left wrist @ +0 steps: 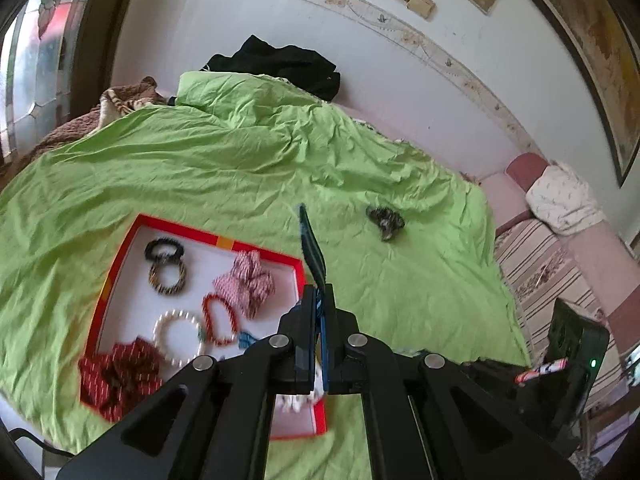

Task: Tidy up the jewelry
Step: 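Carry the striped watch and white bead bracelet over the tray with both tools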

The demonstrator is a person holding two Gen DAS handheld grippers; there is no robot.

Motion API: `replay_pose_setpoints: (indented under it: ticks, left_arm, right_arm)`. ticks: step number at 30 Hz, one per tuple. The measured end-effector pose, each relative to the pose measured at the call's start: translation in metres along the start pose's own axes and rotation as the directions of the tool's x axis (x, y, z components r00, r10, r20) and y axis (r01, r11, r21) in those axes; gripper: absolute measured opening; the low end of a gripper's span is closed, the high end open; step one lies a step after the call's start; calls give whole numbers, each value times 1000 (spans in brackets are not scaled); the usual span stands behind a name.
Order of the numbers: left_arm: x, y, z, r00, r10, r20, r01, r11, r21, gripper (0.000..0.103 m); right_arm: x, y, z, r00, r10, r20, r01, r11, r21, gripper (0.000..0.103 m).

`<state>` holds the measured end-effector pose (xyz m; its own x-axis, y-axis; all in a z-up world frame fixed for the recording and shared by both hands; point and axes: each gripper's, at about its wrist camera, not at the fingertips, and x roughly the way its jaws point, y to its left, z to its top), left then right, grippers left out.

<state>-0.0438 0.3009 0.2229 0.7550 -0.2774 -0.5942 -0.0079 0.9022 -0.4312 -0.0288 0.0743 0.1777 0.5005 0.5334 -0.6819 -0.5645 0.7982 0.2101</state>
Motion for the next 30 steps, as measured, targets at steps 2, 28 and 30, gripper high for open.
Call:
replay_pose_setpoints:
  ticks: [2,28,30]
  left_arm:
    - [8,9,8,1000,-10,-10,10,1000,-16,1]
    - [169,118,53,944,266,-196,-257,964,72,2]
    - [172,119,53,945,262,-197,-254,965,65,2]
  right_arm:
    - [10,6,9,1000,6,-2,-6,1000,-14,7]
    - [172,-17,24,974,84,-211,-61,992,113,7]
    - [174,-16,23,975,70,-211,-51,994,96,7]
